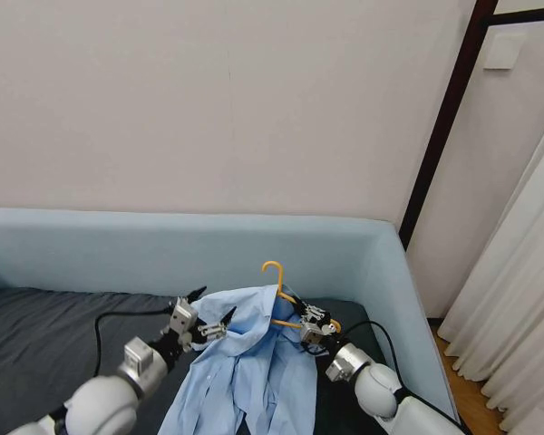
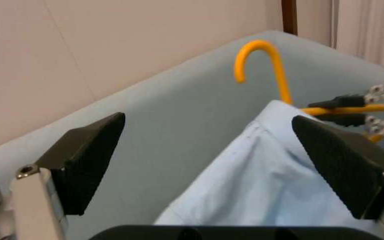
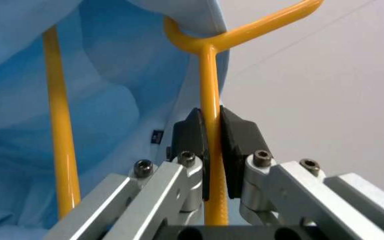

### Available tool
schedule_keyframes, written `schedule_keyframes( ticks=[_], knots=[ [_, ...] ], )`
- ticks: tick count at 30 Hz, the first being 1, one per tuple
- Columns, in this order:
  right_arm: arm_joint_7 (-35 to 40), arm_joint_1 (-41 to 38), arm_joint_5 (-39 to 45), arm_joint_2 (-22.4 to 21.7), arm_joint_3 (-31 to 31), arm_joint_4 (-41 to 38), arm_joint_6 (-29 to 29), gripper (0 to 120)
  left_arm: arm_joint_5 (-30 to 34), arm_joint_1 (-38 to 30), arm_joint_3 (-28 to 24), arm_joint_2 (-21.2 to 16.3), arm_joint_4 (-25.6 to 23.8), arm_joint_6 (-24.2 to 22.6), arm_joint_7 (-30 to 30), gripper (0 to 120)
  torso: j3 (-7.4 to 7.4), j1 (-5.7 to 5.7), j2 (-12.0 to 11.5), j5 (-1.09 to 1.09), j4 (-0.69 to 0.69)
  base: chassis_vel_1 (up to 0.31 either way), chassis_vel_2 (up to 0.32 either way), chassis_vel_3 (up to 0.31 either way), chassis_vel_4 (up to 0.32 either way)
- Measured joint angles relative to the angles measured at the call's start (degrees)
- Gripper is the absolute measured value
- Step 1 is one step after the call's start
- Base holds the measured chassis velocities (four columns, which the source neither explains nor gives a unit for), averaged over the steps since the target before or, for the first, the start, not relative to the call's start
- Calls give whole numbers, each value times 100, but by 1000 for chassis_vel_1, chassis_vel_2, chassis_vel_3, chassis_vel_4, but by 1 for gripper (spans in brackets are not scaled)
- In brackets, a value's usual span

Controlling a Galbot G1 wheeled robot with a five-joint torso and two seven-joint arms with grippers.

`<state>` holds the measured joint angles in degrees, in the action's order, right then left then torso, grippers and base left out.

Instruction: Pick up the clothes from the sofa and hang them on the clothes hanger.

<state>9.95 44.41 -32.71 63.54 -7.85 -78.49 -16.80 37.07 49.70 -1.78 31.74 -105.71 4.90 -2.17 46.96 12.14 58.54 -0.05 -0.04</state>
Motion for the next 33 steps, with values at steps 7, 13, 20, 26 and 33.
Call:
schedule_keyframes(
  ticks=[7, 13, 20, 26, 33],
  knots=[
    [1, 35, -149, -6, 83, -55, -79, 5, 588, -1828, -1352, 133, 1374, 346, -1625, 99, 1, 0, 0, 0, -3, 0, 0, 0, 0],
    [-2, 61, -168, -71, 155, -126, -101, 5, 1139, -3024, -2260, 493, 2663, 761, -3656, 100, 0, 1, 0, 2, -3, 0, 0, 0, 0],
    [-19, 116, -219, -133, 218, -220, -133, 5, 1242, -3689, -2769, 788, 3279, 689, -3853, 100, 0, 1, 0, 2, -2, 0, 0, 0, 0],
    [-36, 116, -511, -108, 357, -131, -342, 5, 1312, -4048, -3179, 1047, 3799, 546, -4385, 100, 0, 1, 0, 2, -3, 0, 0, 0, 0],
    [-40, 114, -551, -104, 326, -98, -418, 5, 1062, -4209, -3374, 1228, 4147, 540, -4620, 100, 0, 0, 0, 2, -2, 0, 0, 0, 0]
  ],
)
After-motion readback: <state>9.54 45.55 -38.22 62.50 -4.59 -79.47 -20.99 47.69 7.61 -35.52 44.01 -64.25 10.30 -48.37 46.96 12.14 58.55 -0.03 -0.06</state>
